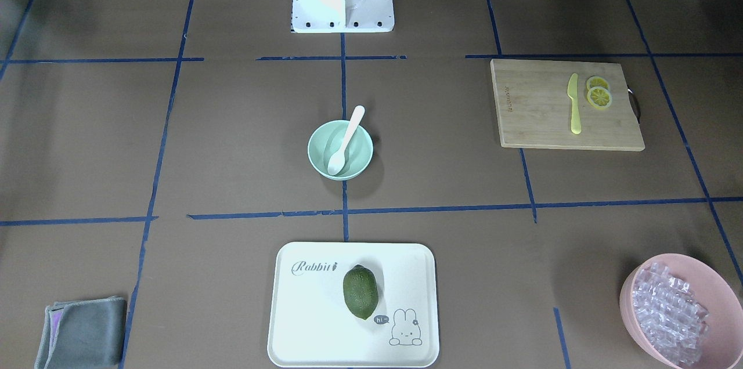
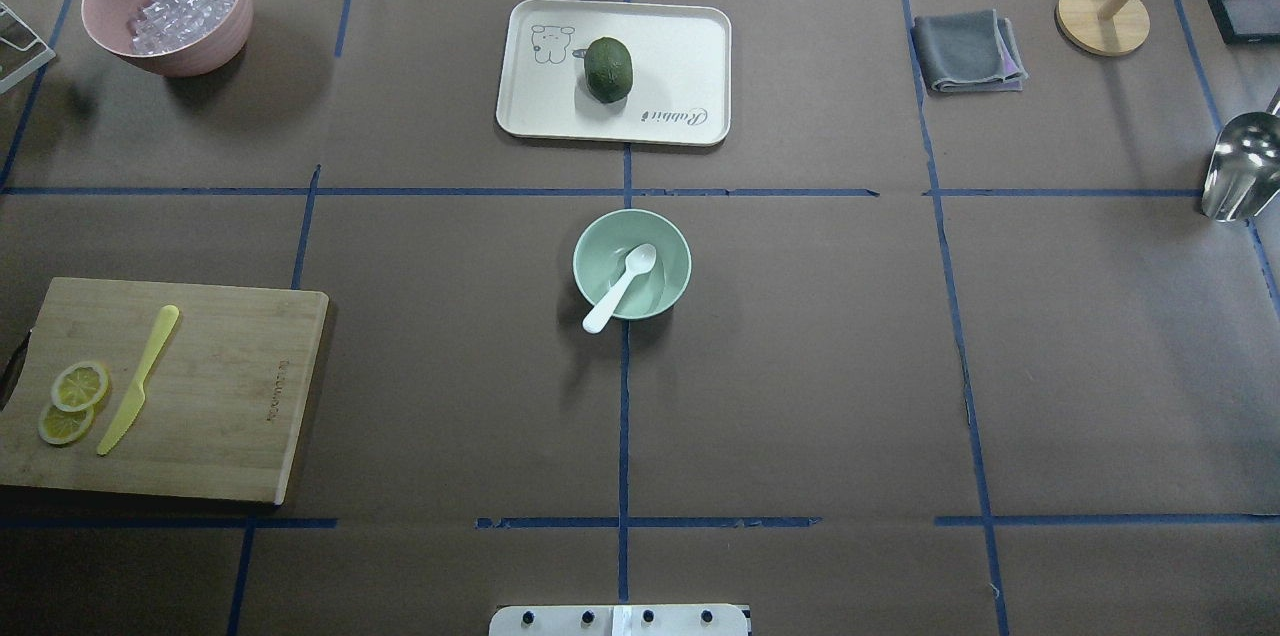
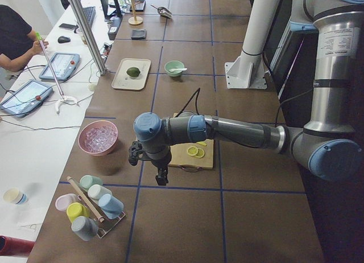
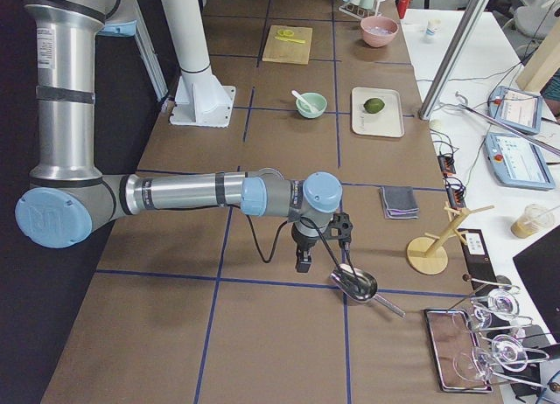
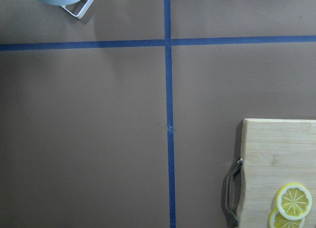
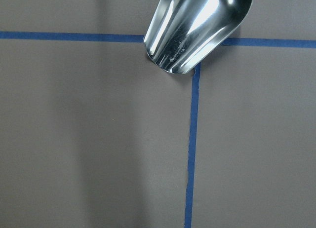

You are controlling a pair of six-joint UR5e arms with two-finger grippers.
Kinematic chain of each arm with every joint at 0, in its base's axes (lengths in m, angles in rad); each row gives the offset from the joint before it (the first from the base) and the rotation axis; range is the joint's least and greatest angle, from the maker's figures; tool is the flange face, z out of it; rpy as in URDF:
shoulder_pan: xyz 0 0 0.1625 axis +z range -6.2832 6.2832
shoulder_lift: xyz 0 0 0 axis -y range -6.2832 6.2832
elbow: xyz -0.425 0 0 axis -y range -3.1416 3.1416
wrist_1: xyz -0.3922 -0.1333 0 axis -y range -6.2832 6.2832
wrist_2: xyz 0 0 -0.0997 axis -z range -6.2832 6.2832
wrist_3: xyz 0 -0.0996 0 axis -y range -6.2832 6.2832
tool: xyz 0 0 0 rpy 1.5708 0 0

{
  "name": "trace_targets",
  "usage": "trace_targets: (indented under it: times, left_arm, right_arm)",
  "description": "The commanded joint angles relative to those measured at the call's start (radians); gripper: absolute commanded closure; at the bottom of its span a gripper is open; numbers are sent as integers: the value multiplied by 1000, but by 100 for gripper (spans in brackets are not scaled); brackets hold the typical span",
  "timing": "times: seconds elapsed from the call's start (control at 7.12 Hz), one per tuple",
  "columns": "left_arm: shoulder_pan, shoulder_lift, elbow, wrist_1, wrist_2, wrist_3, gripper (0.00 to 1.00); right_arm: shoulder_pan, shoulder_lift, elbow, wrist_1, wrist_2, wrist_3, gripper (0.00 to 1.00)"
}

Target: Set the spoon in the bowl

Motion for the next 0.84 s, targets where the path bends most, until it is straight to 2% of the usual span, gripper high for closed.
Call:
trace_targets:
  times: [0.0, 0.28, 0.7]
  left_arm:
    - [0, -4, -2, 0, 3, 1, 0]
    - [0, -19, 4, 0, 5, 1, 0]
    - [0, -23, 8, 0, 5, 2, 0]
  right_arm:
    - [16, -11, 15, 1, -3, 3, 0]
    - [19, -57, 18, 1, 0, 3, 0]
    - [19, -56, 20, 1, 16, 4, 0]
